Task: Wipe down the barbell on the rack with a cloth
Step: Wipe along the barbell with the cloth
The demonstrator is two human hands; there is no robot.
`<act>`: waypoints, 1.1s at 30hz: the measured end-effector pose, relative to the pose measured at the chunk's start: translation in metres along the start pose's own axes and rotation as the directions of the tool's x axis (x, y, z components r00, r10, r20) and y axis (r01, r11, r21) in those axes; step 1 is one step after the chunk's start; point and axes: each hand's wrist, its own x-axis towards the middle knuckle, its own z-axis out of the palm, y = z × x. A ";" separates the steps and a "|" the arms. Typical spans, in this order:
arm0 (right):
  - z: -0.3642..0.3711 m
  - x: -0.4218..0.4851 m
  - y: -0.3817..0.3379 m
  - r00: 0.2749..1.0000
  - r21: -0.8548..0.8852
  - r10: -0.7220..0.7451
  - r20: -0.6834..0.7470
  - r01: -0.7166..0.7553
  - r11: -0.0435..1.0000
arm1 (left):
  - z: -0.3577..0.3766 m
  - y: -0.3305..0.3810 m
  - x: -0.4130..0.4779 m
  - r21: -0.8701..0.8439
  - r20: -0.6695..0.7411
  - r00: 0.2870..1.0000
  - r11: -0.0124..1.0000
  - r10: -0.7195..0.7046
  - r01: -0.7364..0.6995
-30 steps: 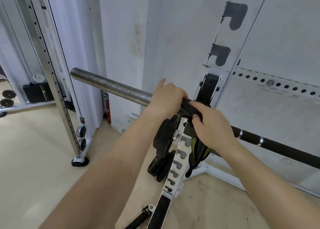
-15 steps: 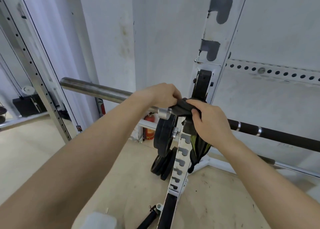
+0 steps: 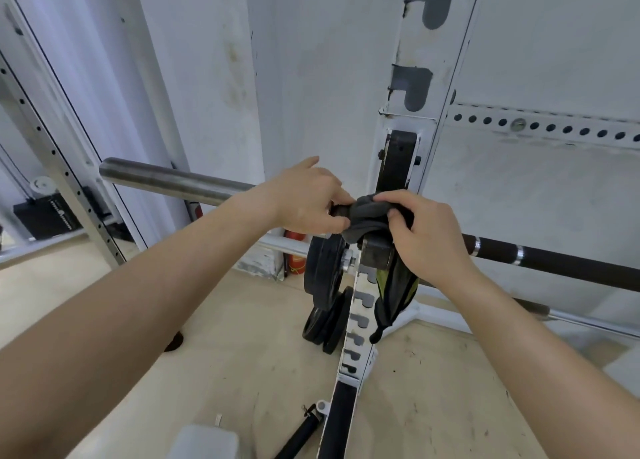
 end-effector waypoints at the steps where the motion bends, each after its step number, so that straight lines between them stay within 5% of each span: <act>1: 0.001 0.001 -0.001 1.000 0.002 0.006 -0.003 -0.006 1.000 | -0.003 0.000 0.001 -0.003 0.036 0.999 1.000 0.001 0.000; 6: -0.001 0.001 -0.006 1.000 -0.001 0.027 0.003 -0.027 1.000 | -0.008 0.004 0.009 0.200 -0.043 0.999 0.980 -0.004 0.012; 10: -0.003 0.000 -0.017 0.999 -0.039 0.028 0.027 -0.027 0.999 | -0.017 0.023 0.034 0.339 -0.102 0.979 0.920 -0.174 0.199; 17: 0.004 -0.007 -0.030 0.998 -0.134 0.037 0.047 -0.030 0.991 | -0.017 0.017 0.047 0.014 0.178 0.954 0.970 -0.240 0.242; 20: 0.000 -0.006 -0.024 0.997 -0.102 0.055 0.057 -0.049 0.994 | -0.016 0.017 0.034 0.014 0.087 0.980 0.984 -0.178 0.177; 27: -0.007 -0.005 -0.009 0.999 -0.026 0.033 0.030 -0.032 0.999 | -0.004 0.027 0.001 0.305 -0.203 0.978 0.946 -0.044 0.106; 30: -0.006 -0.008 -0.005 0.999 -0.018 0.023 0.038 -0.023 1.000 | -0.003 0.029 0.007 0.295 -0.161 0.982 0.945 -0.098 0.142; 33: -0.005 -0.010 -0.003 0.999 -0.038 0.009 0.044 -0.007 0.999 | -0.016 0.035 0.020 0.032 0.022 0.982 0.982 -0.189 0.188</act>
